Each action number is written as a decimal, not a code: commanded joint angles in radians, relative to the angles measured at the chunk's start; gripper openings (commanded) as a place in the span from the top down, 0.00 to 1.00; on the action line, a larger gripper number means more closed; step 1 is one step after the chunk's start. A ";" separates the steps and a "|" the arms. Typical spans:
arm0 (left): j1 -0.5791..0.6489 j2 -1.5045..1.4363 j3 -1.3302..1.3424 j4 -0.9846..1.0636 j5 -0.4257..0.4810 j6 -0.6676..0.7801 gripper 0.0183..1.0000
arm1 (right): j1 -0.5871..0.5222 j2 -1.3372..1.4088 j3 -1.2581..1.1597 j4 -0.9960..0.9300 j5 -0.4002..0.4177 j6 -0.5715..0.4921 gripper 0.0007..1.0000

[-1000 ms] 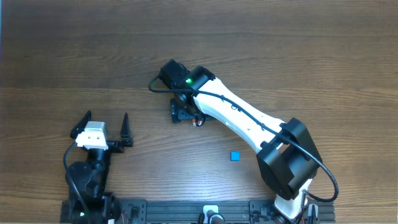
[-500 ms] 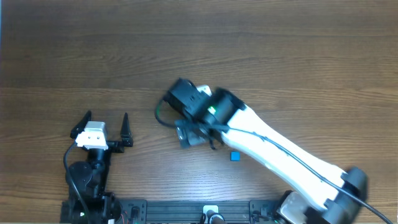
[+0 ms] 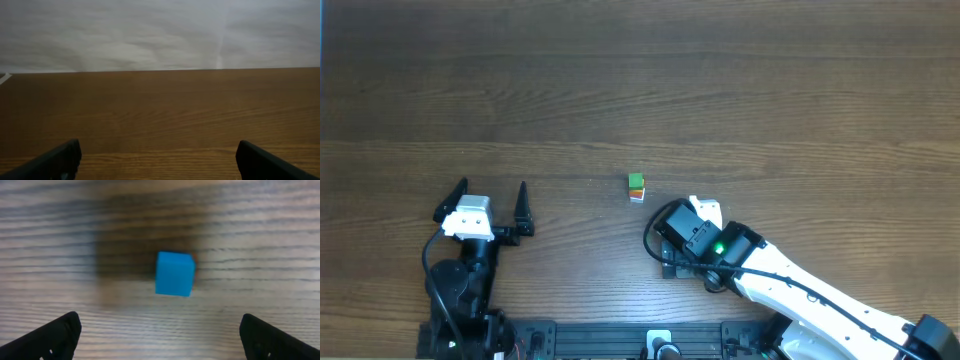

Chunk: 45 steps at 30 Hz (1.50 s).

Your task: Stack Cubes

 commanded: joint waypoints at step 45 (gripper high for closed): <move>-0.004 -0.006 -0.006 0.000 0.010 0.018 0.00 | -0.067 0.176 -0.058 0.183 0.039 -0.036 0.53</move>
